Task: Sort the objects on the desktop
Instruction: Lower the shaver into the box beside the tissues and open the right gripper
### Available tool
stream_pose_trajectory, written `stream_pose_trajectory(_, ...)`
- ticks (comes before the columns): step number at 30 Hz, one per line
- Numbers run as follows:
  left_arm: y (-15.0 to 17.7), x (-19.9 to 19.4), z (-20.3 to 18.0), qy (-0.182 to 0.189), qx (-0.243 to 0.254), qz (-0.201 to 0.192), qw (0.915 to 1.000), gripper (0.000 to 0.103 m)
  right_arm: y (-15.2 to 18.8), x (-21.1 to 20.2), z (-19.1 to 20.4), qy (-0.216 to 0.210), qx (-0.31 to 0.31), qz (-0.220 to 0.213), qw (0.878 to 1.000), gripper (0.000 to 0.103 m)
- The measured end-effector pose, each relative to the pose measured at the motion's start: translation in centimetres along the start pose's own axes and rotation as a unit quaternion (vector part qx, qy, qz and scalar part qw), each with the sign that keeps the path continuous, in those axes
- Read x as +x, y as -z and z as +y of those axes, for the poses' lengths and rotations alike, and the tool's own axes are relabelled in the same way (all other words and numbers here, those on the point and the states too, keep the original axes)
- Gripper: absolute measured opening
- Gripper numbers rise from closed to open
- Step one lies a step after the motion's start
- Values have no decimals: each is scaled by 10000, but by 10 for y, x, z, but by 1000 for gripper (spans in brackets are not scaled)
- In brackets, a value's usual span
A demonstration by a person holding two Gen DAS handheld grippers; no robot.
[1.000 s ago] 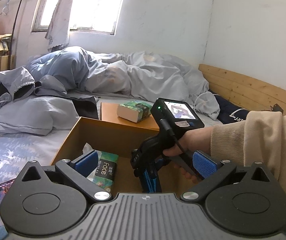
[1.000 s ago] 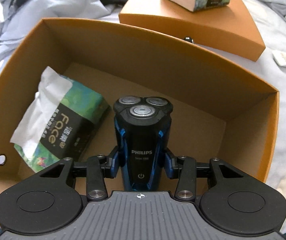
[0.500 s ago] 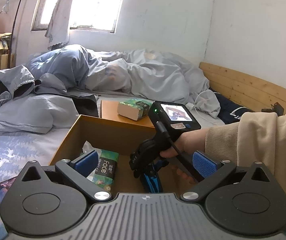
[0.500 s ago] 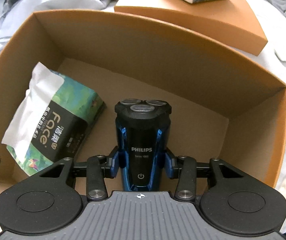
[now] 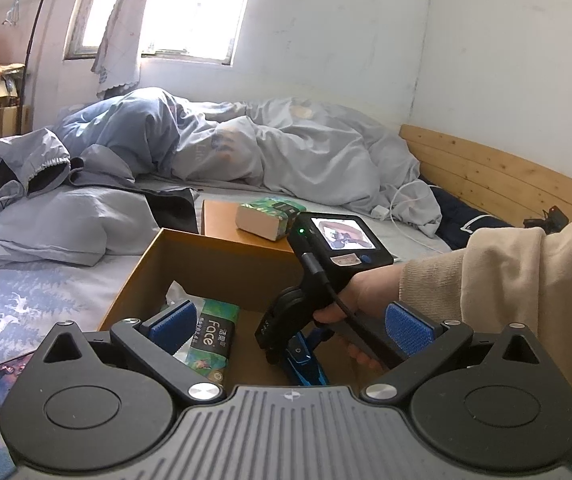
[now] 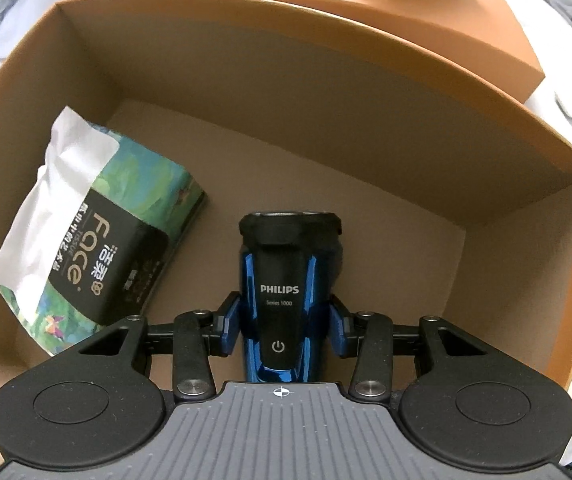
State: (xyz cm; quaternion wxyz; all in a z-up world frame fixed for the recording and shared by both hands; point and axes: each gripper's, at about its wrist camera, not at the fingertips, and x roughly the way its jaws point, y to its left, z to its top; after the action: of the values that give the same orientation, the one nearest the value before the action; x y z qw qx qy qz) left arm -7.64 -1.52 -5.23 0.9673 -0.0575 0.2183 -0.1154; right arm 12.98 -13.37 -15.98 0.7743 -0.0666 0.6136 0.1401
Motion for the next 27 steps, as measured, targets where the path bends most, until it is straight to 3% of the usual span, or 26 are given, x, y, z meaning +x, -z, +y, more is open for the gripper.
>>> stream_pose_trajectory(5,1,0,-2,0,21,-23,10000,103,2,-9,-1,-12,-19,-100,9999,49)
stream_pose_trajectory(9,1,1,-2,4,24,-23,10000,103,4,-24,-2,-125,-29,-259,9996,60)
stream_pose_trajectory(13,1,1,-1,6,32,-31,10000,103,9,-46,-3,-361,-59,-510,9980,62)
stream_pose_trajectory(18,1,1,0,7,27,-32,10000,103,13,-90,0,-639,-127,-1002,9928,73)
stream_pose_trajectory(23,1,2,-1,3,65,-38,10000,103,19,-130,-6,-777,-188,-1556,9846,76)
stream_pose_trajectory(27,1,2,-4,13,131,-48,9999,103,40,-162,-17,-654,-165,-2074,9759,79)
